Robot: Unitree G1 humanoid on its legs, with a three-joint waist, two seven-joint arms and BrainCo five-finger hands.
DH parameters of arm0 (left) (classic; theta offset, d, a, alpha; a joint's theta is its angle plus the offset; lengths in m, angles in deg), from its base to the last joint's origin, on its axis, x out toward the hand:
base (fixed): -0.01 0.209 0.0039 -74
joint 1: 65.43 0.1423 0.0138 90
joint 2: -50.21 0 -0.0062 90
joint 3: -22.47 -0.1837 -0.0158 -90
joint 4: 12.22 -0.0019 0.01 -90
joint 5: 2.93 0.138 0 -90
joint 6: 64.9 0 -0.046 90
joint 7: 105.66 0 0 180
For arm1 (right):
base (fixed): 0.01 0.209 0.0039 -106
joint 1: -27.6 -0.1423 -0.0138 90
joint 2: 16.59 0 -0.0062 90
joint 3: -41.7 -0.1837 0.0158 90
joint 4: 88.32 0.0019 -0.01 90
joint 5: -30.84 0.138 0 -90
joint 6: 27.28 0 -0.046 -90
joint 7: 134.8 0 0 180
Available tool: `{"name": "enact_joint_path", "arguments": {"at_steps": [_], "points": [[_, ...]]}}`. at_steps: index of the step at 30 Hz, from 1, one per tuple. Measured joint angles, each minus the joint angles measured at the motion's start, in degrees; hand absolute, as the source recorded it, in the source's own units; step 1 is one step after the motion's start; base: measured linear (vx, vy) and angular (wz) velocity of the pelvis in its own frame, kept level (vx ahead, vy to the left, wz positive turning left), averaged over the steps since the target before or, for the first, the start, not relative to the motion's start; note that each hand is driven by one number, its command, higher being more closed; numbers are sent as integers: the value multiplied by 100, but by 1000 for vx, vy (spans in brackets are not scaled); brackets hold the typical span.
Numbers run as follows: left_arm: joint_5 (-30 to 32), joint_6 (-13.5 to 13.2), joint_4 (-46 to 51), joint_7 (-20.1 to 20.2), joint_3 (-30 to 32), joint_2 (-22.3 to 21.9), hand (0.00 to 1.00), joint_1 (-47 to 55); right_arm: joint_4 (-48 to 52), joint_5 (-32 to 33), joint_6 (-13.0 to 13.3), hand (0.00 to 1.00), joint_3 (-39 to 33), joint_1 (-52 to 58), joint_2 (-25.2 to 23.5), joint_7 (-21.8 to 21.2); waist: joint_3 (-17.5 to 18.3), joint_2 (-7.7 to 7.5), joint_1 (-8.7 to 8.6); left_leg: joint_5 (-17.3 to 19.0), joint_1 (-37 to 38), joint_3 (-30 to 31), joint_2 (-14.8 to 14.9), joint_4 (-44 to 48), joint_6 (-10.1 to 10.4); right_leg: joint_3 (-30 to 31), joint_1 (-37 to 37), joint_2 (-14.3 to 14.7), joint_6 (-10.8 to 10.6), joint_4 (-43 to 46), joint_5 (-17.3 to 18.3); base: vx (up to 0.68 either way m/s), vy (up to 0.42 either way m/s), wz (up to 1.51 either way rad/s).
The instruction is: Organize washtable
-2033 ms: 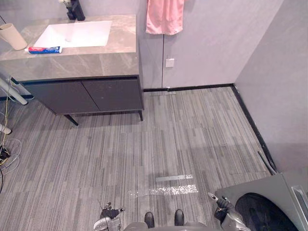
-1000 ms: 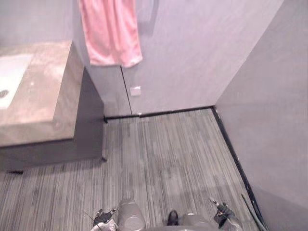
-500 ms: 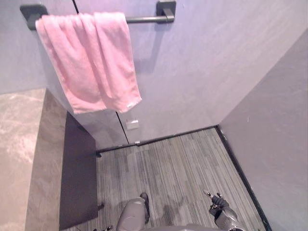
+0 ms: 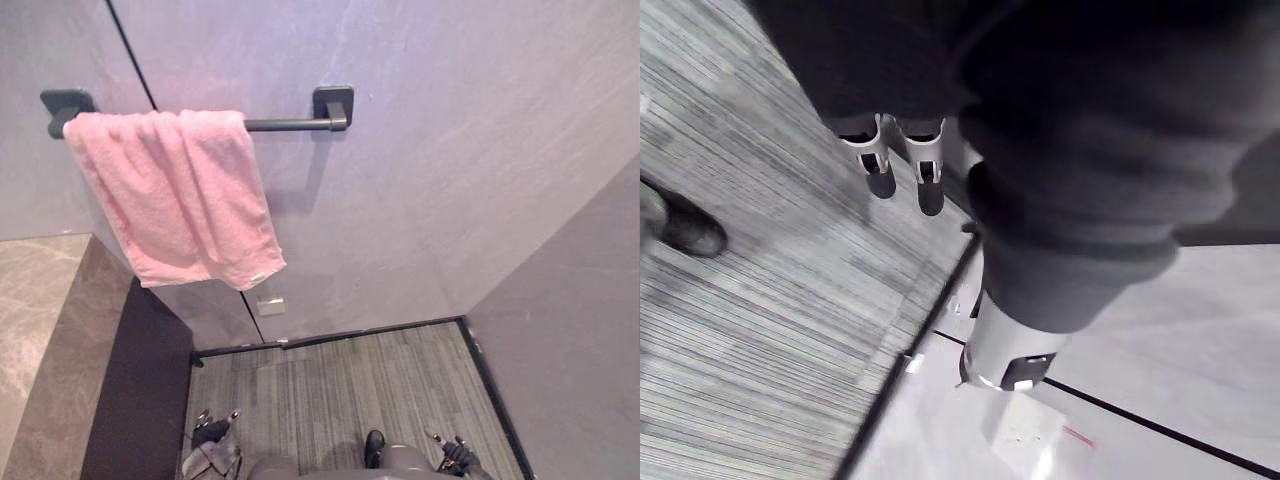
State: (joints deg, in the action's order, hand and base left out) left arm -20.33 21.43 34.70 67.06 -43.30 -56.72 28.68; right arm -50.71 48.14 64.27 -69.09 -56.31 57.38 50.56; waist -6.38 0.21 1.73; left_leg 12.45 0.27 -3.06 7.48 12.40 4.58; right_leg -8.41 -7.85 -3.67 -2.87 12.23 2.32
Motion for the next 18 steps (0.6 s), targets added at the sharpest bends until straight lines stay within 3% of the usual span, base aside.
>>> {"name": "enact_joint_path", "arguments": {"at_steps": [2, 6, 9, 18], "points": [[-262, -203, 1022, -71, 41, 76, 0, -10, 271, 8, 36, 0, -5, 11, 89, 25, 28, 36, 64, -101, 163, 71, 75, -279, 134, -110, 141, 104, 70, -133, 20, 109, -108, 16], [-472, -461, 2473, -204, 259, 415, 0, -16, 392, 3, 81, 0, 0, -8, 256, 70, 110, 8, 85, -198, 232, 144, 68, -504, 123, -186, 278, 134, 122, -411, -52, 62, -3, 12], [-467, -686, 3195, -338, 588, 961, 0, -65, 368, -28, 79, 0, 17, 5, 267, 49, 136, -21, 84, -256, 258, 169, 26, -642, 100, -210, 418, 144, 109, -766, -214, 56, 42, 5], [-469, -880, 3362, -388, 740, 2202, 0, -353, 131, -430, 75, 0, 168, 42, 338, -253, 241, 4, 83, -323, 227, 278, -153, -758, -4, -219, 675, 102, 84, -1456, -586, 13, 34, 4]]}}
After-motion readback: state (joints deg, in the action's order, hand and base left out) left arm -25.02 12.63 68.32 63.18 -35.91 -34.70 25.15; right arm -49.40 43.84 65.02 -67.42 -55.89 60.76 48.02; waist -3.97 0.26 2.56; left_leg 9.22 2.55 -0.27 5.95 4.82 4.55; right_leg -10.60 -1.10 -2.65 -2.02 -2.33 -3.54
